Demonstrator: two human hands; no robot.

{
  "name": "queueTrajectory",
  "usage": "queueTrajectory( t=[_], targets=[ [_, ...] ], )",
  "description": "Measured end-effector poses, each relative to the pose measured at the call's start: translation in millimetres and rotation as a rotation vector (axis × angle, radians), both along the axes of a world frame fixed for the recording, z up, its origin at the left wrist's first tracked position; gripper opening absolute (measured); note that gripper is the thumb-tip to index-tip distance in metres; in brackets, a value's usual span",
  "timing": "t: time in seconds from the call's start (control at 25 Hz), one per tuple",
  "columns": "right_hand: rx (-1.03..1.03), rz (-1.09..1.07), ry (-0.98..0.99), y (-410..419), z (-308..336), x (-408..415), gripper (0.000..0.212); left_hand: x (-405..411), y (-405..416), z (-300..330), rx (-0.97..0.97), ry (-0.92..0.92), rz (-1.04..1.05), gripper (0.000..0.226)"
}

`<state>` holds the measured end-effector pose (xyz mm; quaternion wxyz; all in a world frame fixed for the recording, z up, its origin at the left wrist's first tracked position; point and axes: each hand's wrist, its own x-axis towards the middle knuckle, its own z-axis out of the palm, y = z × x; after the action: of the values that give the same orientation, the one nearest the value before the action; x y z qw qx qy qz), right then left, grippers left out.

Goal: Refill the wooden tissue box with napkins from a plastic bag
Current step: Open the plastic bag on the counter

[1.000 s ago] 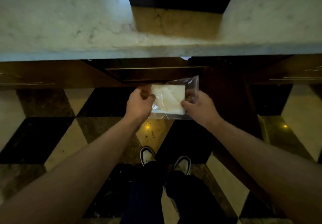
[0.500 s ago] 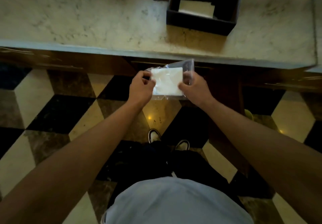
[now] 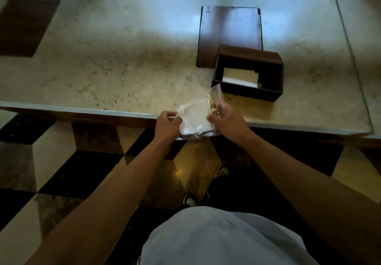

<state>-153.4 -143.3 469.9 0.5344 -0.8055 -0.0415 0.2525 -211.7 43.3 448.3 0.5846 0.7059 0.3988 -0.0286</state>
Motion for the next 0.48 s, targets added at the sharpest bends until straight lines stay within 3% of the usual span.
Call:
queueTrajectory(
  t=[0.48],
  targets=[
    [0.005,0.220,0.058,24,8,125,0.023,98,12,-5,0.004,0.031,0.208,0.006]
  ],
)
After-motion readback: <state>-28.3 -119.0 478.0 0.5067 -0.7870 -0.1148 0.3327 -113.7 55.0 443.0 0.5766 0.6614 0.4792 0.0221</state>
